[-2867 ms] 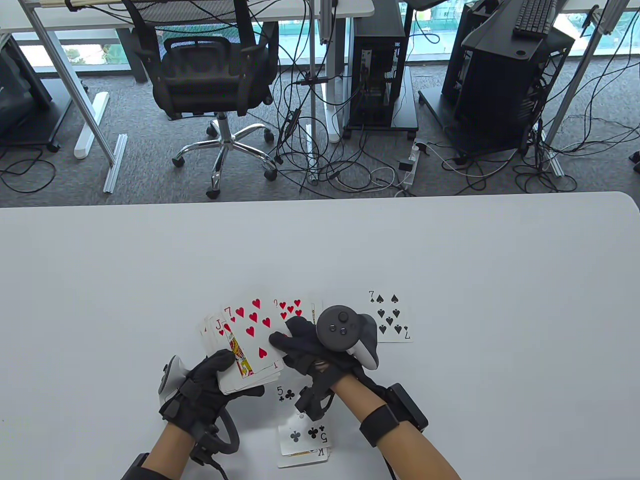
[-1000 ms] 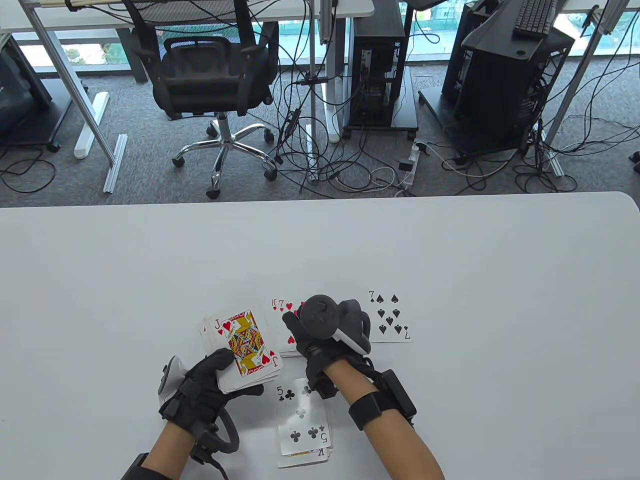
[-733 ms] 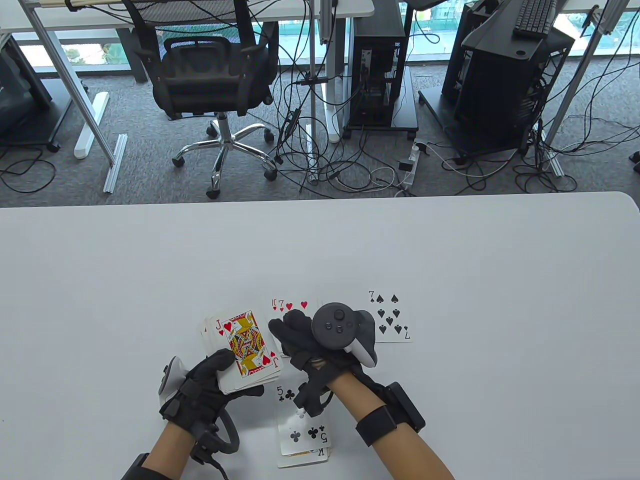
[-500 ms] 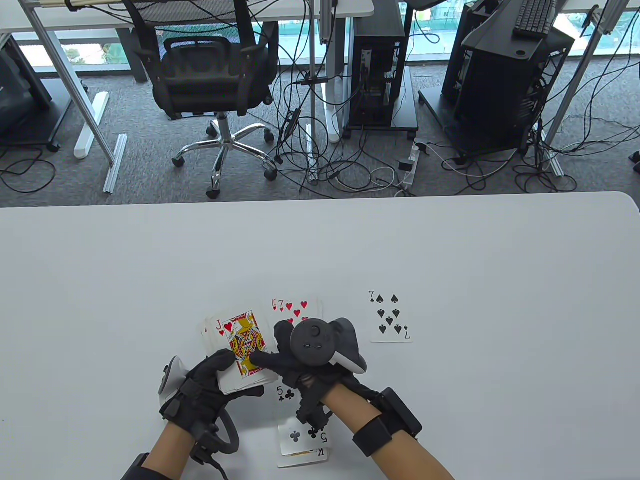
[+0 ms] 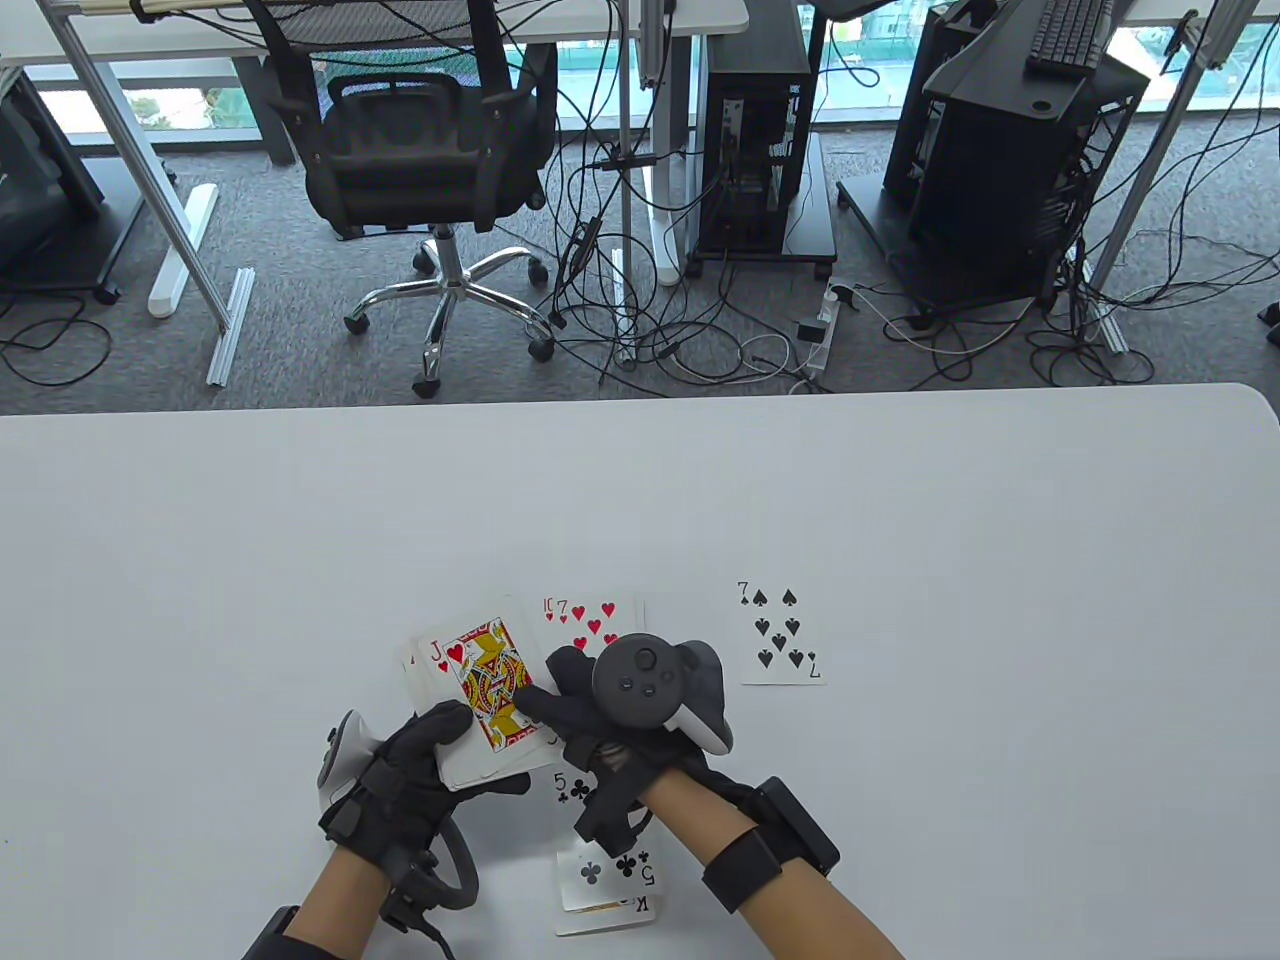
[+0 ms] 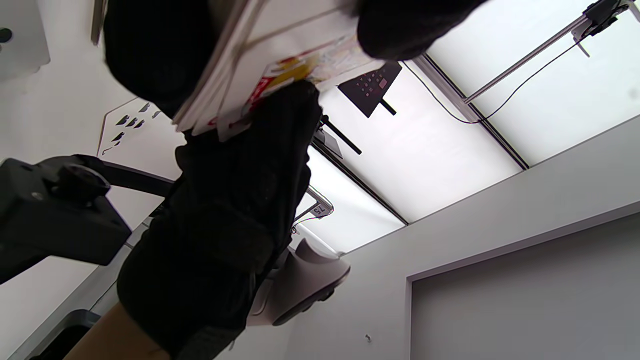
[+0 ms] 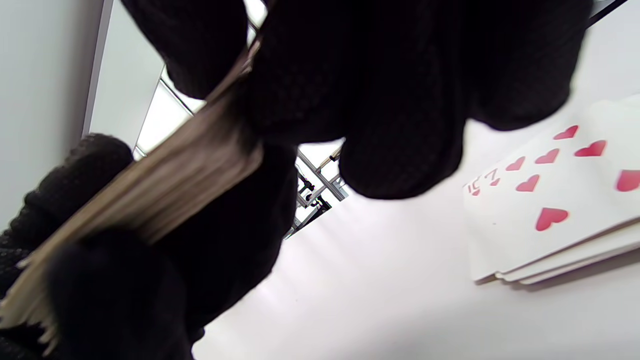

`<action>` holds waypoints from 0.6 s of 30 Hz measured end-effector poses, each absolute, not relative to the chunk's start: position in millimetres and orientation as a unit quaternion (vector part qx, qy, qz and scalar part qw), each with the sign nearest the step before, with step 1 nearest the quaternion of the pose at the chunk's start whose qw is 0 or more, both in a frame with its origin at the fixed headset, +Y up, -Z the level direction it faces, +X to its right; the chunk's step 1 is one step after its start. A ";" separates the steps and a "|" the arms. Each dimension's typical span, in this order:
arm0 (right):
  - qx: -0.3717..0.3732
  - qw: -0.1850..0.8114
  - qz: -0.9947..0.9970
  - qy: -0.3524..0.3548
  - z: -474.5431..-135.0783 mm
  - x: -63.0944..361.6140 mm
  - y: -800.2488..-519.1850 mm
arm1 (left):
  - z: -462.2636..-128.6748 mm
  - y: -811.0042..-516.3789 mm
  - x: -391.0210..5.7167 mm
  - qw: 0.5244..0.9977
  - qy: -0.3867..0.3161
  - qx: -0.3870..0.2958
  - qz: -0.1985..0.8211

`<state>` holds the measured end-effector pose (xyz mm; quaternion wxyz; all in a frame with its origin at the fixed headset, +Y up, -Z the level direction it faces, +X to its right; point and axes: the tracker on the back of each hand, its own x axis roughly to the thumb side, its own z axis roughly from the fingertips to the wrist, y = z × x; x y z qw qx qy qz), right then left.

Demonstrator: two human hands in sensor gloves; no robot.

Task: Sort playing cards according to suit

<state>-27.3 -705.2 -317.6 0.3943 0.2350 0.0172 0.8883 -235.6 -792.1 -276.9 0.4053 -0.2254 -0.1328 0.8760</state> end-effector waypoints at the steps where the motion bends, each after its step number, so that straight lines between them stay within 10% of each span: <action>1: 0.230 0.400 0.887 0.019 -319.0 -26.1 -705.2 | -276.8 -792.2 -235.5 0.405 -0.132 -0.226 0.876; 18: 0.098 0.548 0.830 0.038 -366.0 25.6 -705.4 | -276.7 -790.5 -234.9 0.390 -0.131 -0.218 0.885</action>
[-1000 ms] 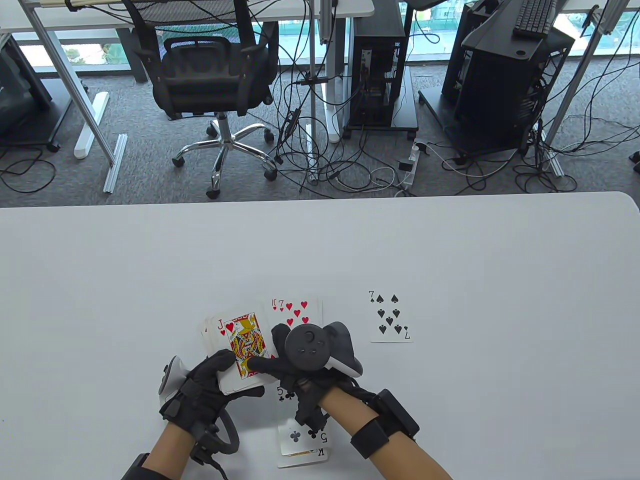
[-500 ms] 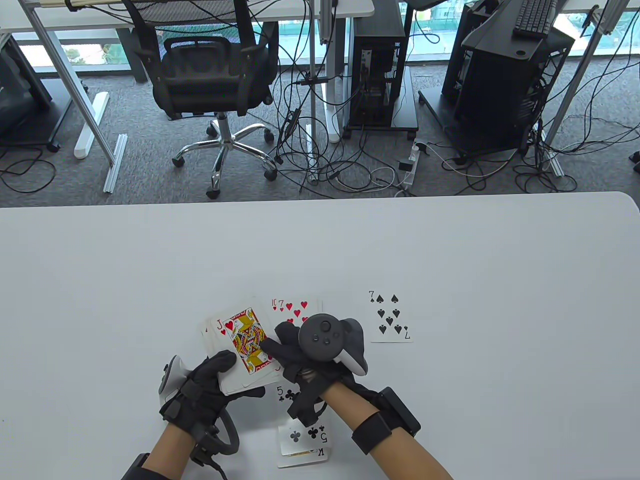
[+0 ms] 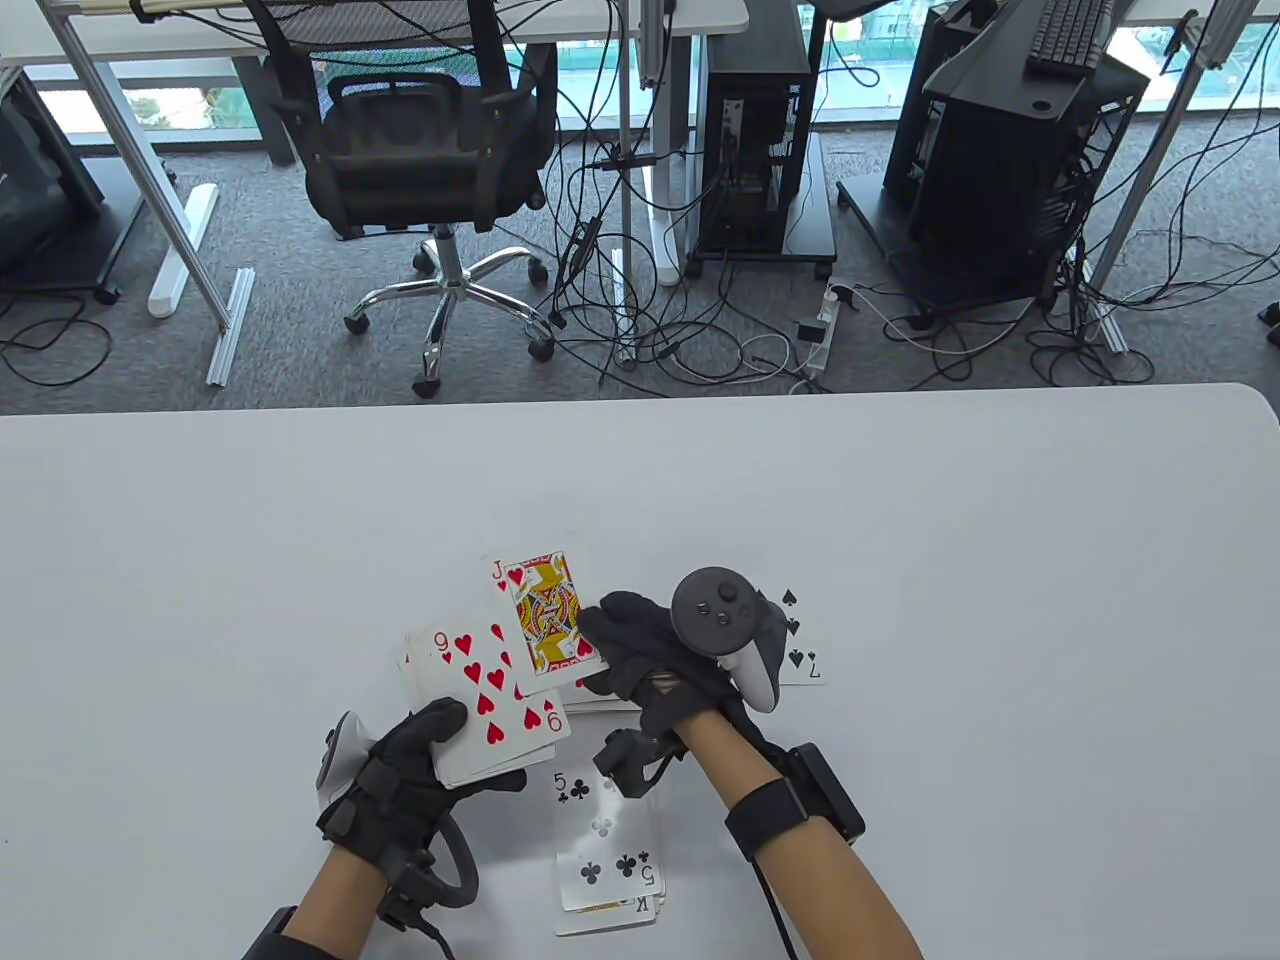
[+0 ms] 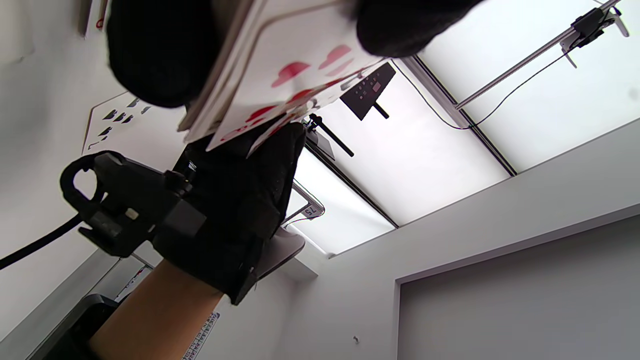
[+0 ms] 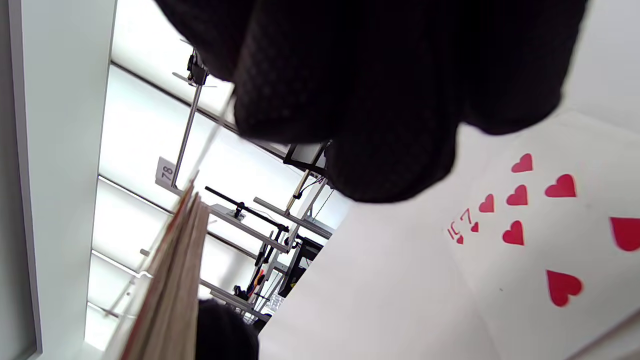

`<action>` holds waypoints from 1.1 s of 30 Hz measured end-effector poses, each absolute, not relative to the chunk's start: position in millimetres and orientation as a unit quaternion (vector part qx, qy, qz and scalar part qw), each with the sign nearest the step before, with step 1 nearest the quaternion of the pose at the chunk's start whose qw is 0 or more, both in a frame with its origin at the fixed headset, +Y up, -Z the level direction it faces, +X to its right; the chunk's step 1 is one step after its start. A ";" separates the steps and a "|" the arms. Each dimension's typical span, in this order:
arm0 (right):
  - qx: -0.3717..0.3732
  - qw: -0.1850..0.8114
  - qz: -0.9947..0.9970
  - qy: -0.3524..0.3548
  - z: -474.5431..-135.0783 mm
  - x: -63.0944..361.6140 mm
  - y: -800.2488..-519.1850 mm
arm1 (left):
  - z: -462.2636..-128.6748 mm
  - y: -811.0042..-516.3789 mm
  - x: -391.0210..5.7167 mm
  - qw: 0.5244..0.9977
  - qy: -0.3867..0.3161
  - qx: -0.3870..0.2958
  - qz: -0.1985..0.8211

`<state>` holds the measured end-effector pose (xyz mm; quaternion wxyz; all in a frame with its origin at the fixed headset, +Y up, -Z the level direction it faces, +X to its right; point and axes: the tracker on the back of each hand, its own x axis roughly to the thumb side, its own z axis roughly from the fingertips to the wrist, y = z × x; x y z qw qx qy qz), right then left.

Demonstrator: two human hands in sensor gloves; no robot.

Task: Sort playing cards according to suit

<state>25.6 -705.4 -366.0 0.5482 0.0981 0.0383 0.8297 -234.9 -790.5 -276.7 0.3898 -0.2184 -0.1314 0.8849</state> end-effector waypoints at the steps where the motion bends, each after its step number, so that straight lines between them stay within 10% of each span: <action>1: 0.085 0.556 0.826 0.037 -369.6 29.8 -707.3 | -276.7 -790.4 -234.9 0.390 -0.131 -0.218 0.885; 23: 0.048 0.033 0.996 0.074 -392.2 -9.8 -768.3 | -277.2 -791.1 -237.1 0.396 -0.127 -0.216 0.884; 33: 0.072 0.005 0.994 0.076 -386.3 -13.3 -760.6 | -277.2 -791.5 -237.5 0.397 -0.126 -0.217 0.883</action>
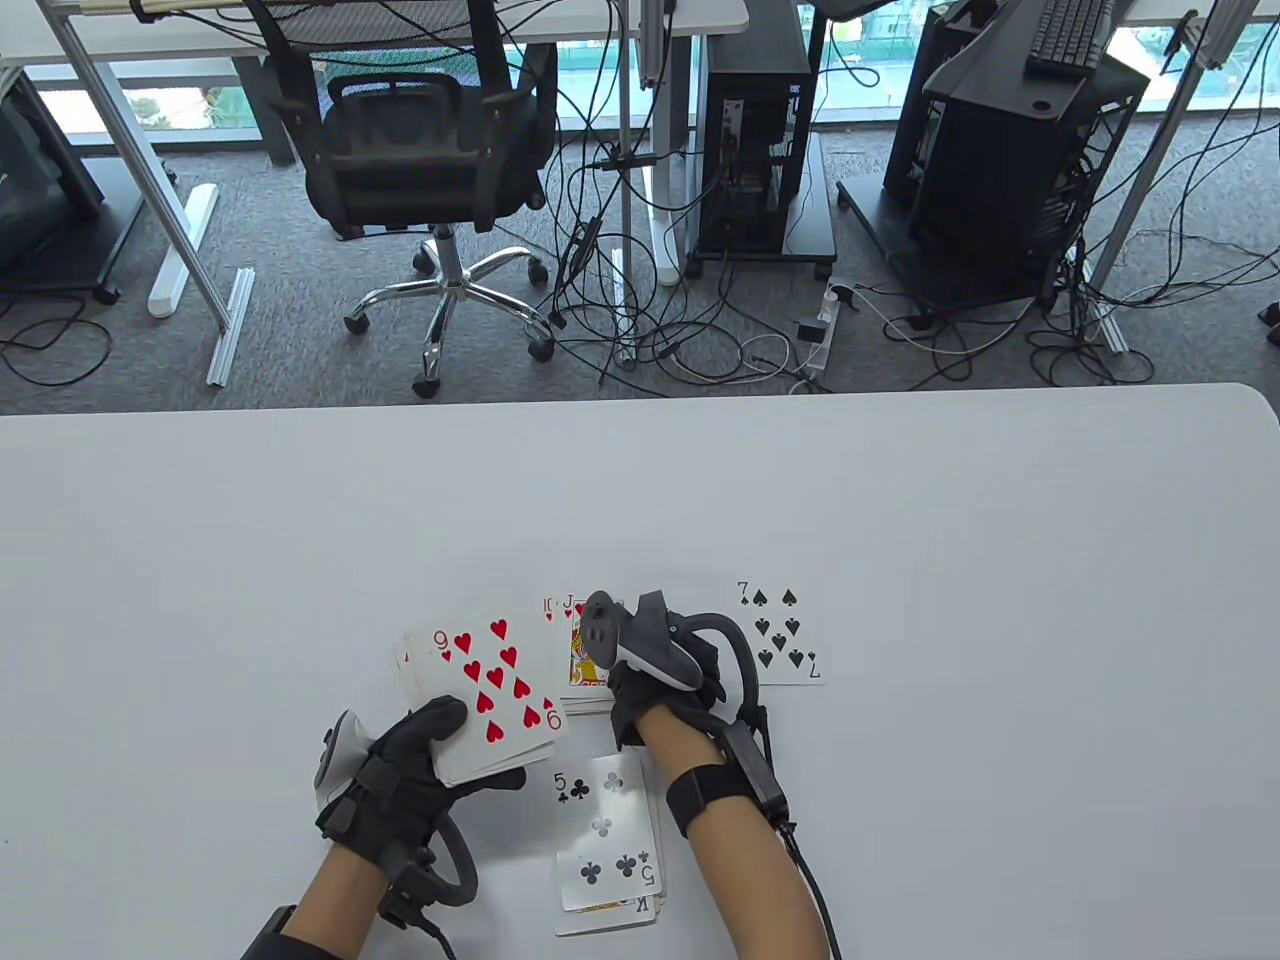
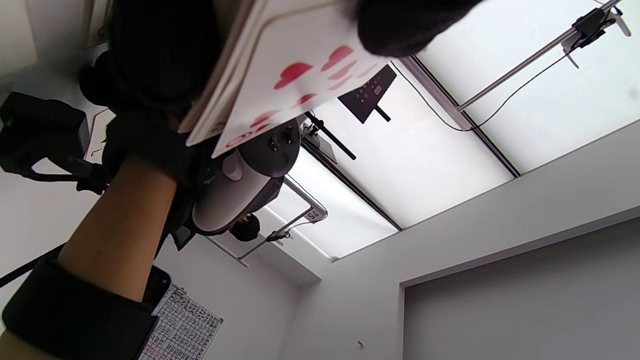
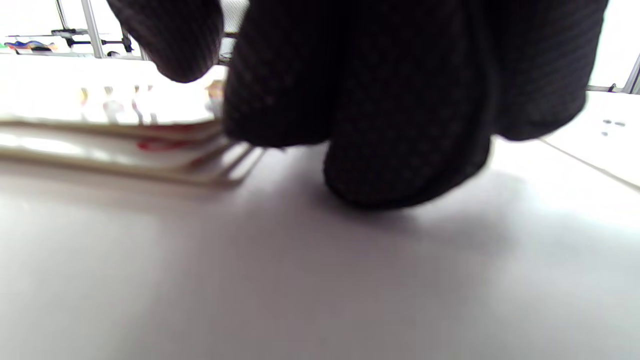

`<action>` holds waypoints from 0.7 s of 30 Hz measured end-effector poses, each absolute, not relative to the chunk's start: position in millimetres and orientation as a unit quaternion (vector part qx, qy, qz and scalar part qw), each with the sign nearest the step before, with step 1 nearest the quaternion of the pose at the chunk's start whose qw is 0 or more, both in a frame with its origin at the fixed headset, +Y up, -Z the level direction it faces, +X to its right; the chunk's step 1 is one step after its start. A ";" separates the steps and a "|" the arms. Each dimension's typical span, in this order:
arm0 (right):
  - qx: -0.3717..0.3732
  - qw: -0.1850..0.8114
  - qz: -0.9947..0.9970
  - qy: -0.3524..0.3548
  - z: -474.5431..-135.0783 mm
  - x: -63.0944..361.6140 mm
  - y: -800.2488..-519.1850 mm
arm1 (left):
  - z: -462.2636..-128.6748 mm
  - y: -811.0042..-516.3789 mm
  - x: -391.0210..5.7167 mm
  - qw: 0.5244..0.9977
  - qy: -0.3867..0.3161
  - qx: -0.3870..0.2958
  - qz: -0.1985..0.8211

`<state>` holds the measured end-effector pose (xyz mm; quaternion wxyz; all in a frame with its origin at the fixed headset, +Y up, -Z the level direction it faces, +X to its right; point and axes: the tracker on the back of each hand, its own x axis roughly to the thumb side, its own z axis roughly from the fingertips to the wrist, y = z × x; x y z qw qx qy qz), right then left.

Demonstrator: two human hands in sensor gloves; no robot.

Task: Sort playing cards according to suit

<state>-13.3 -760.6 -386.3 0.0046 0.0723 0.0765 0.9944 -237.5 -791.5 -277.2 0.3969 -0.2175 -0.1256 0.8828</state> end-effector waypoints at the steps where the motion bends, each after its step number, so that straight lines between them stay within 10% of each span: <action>1: 0.080 0.027 0.994 0.068 -384.7 -12.1 -755.8 | -277.3 -791.6 -237.5 0.397 -0.126 -0.217 0.883; 13: 0.205 0.401 0.892 -0.020 -343.1 -8.0 -708.5 | -276.7 -792.8 -237.3 0.400 -0.119 -0.220 0.882; 21: 0.288 0.370 0.883 0.034 -313.2 -25.5 -706.5 | -276.1 -793.6 -236.5 0.400 -0.117 -0.225 0.881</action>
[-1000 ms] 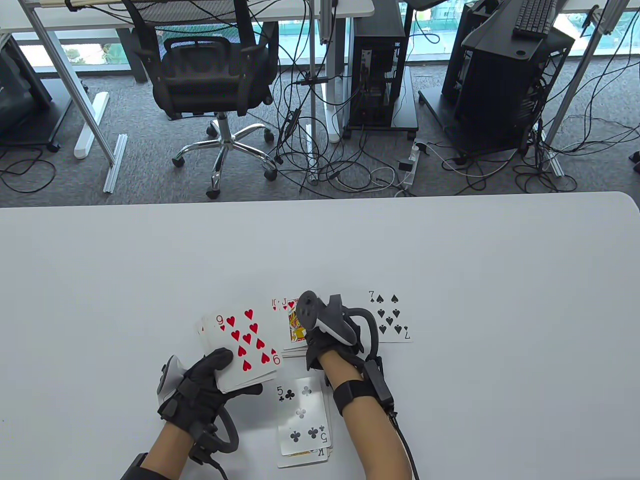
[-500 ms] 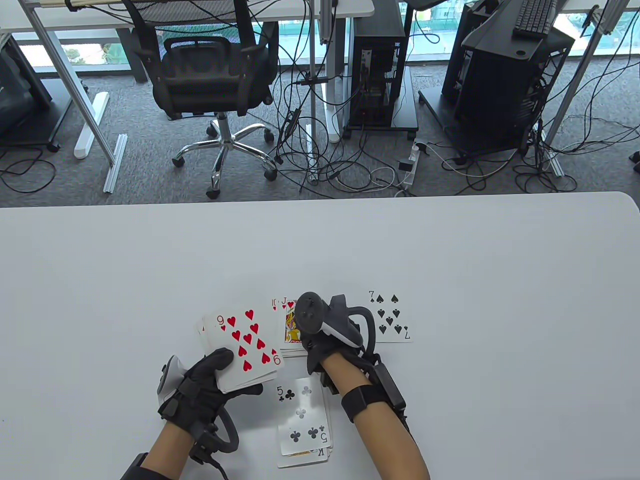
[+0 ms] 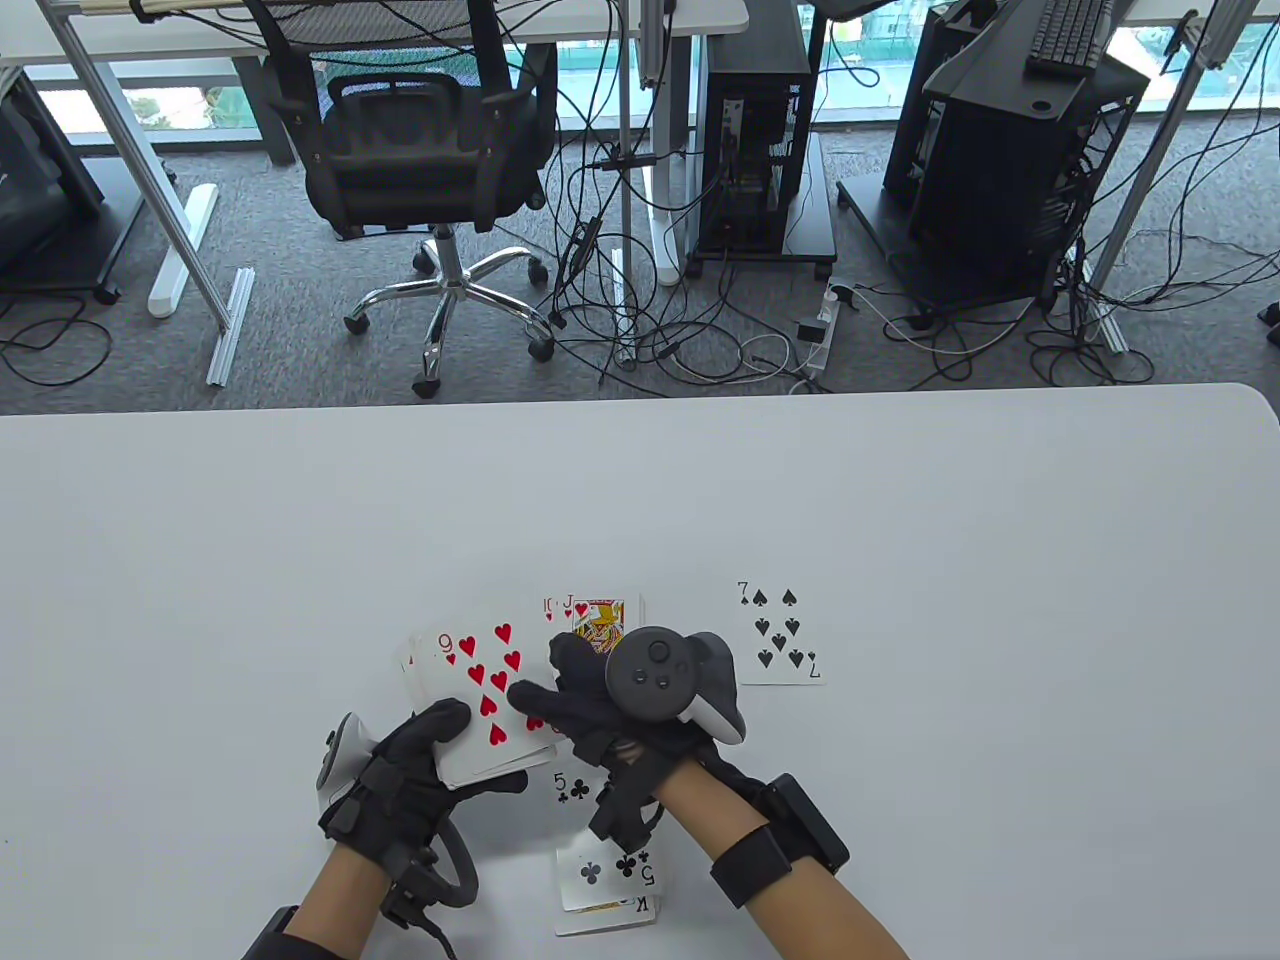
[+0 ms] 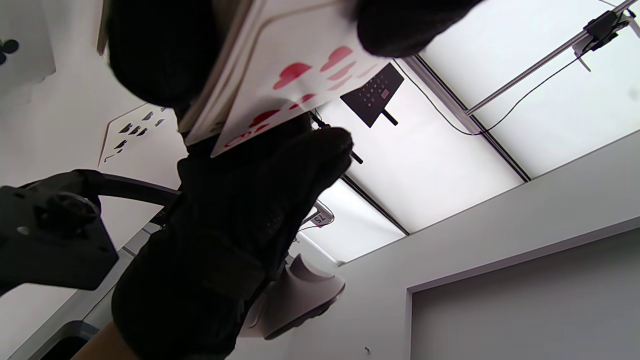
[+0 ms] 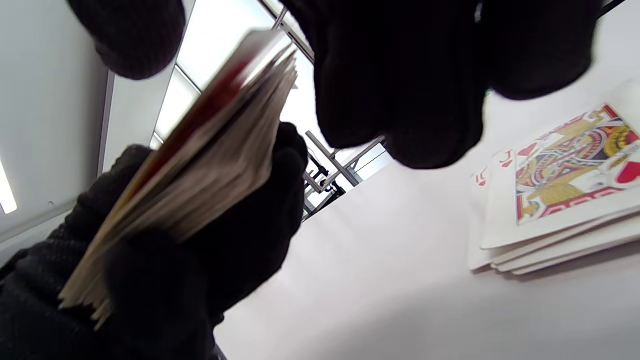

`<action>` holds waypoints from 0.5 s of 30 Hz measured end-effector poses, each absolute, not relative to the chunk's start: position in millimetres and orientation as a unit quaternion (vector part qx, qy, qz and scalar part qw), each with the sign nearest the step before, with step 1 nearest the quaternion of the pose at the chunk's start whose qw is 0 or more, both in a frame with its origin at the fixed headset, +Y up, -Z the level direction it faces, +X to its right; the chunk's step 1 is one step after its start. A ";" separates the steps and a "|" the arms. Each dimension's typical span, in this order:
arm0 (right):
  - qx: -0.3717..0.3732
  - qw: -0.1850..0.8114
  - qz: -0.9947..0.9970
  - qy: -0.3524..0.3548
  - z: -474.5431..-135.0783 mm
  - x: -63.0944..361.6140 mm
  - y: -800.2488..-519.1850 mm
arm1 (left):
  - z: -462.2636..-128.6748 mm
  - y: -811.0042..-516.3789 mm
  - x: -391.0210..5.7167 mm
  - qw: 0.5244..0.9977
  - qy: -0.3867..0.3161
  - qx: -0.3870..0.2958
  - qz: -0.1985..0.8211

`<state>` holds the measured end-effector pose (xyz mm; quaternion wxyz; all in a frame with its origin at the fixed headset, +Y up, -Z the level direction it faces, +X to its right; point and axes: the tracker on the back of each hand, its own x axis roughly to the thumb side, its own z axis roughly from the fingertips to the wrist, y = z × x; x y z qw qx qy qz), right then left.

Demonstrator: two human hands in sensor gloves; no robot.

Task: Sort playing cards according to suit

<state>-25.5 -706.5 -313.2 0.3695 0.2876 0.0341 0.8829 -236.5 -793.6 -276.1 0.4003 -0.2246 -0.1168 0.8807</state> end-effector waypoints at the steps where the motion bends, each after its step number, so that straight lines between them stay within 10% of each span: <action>1: 0.294 0.361 0.885 0.031 -311.1 -27.2 -707.4 | -276.1 -793.4 -236.5 0.399 -0.118 -0.224 0.881; 15: 0.252 0.397 0.882 -0.015 -319.8 -16.4 -714.8 | -276.1 -791.8 -235.8 0.403 -0.125 -0.218 0.880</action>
